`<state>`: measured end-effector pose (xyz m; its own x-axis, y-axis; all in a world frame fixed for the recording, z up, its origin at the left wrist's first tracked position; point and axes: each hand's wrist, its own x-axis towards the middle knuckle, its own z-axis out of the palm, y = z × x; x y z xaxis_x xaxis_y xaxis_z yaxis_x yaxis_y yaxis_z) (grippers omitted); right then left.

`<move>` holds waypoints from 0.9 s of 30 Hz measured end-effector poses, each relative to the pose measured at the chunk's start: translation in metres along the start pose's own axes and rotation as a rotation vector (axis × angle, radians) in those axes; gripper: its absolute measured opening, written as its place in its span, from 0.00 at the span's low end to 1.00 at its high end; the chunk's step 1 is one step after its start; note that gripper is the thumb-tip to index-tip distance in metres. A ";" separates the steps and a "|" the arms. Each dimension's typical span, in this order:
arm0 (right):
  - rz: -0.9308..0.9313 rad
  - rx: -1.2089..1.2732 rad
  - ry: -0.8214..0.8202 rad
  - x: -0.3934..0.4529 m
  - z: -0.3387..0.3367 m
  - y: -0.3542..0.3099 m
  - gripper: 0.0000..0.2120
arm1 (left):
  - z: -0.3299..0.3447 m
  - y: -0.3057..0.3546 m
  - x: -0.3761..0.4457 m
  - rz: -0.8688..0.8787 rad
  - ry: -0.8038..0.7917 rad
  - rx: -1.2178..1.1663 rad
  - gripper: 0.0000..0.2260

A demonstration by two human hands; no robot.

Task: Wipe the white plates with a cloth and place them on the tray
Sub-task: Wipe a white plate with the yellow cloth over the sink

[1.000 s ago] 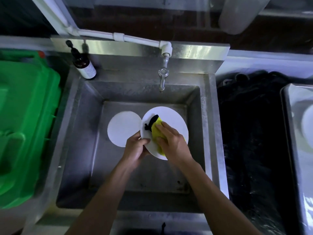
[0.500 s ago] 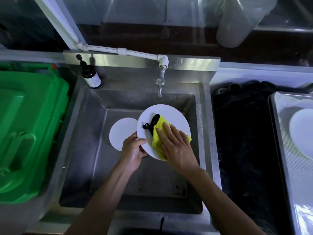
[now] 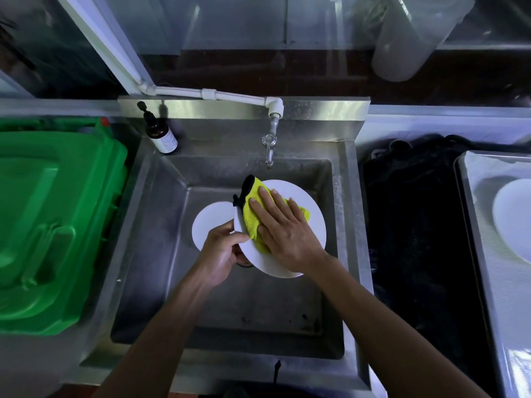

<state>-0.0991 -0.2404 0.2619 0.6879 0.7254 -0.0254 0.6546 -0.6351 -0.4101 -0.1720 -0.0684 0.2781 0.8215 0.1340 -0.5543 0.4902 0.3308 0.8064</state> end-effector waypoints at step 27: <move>0.294 0.007 0.091 -0.027 0.014 0.039 0.29 | 0.043 -0.009 -0.018 0.059 0.318 -0.169 0.18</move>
<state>-0.0970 -0.2811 0.2338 0.8727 0.4842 -0.0622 0.4218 -0.8121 -0.4031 -0.1790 -0.1136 0.2899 0.7024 0.4322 -0.5655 0.3676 0.4601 0.8082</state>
